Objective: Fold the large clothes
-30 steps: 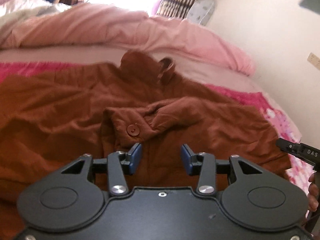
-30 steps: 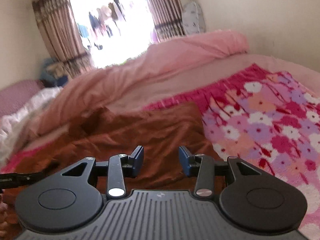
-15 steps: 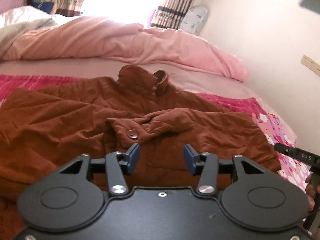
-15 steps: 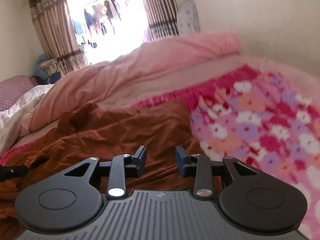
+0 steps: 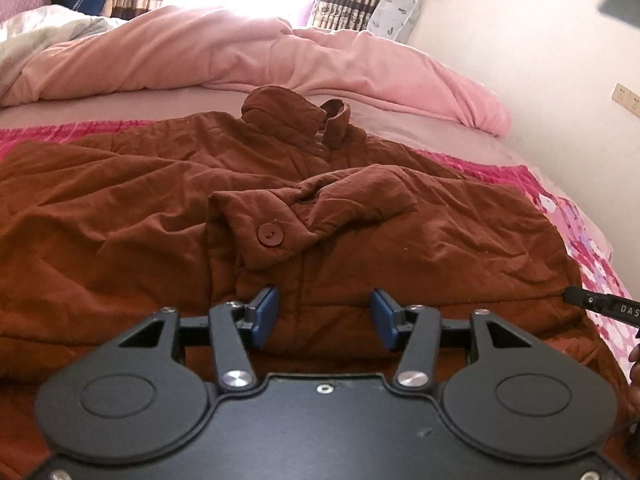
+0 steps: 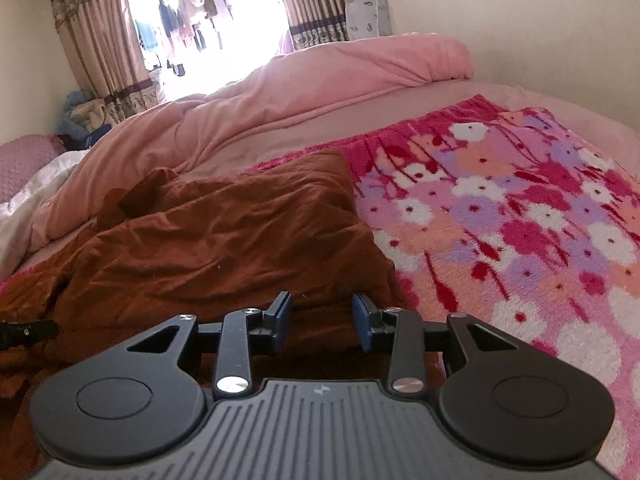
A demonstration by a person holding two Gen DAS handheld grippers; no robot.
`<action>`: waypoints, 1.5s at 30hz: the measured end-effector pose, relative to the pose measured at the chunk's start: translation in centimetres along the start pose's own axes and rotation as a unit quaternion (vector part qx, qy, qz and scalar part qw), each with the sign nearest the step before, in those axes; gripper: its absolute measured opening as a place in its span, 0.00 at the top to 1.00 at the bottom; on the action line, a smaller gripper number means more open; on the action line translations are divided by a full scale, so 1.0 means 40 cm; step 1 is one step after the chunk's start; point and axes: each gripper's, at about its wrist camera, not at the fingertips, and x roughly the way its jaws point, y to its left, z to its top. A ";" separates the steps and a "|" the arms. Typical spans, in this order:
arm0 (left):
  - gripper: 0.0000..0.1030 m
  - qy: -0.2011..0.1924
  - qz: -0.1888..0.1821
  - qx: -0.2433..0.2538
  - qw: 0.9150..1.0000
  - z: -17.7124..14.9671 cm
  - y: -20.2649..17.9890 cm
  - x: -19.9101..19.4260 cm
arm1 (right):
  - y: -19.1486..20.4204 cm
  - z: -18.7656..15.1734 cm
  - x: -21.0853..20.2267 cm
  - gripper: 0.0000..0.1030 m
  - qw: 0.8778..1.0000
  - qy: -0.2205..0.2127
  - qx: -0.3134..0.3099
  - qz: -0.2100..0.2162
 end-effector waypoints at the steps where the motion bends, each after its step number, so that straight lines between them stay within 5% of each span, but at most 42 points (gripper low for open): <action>1: 0.49 0.001 0.000 -0.003 1.000 0.002 0.000 -0.002 | 0.002 -0.002 -0.001 0.59 1.000 -0.001 0.000 0.000; 4: 0.45 0.005 -0.007 -0.022 1.000 0.016 0.001 -0.041 | 0.003 0.002 -0.004 0.59 1.000 0.008 0.002 -0.003; 7: 0.30 -0.005 -0.009 -0.019 1.000 0.026 0.004 -0.133 | 0.008 0.021 -0.048 0.59 1.000 0.028 0.006 0.005; 10: 0.24 -0.030 0.007 0.012 0.999 0.004 0.014 -0.257 | 0.004 0.032 -0.139 0.48 0.999 0.016 -0.006 0.027; 14: 0.17 -0.050 0.033 0.006 0.998 -0.089 0.069 -0.424 | -0.038 0.002 -0.267 0.34 0.999 -0.003 -0.004 0.047; 24: 0.16 -0.038 0.122 -0.101 0.987 -0.389 0.232 -0.690 | -0.173 -0.209 -0.451 0.33 0.998 0.036 0.039 0.041; 35: 0.16 -0.028 0.105 -0.223 0.969 -0.513 0.313 -0.724 | -0.265 -0.308 -0.471 0.33 0.983 0.065 0.156 0.073; 45: 0.14 -0.029 0.081 -0.239 0.967 -0.511 0.324 -0.694 | -0.264 -0.320 -0.462 0.33 0.979 0.062 0.171 0.086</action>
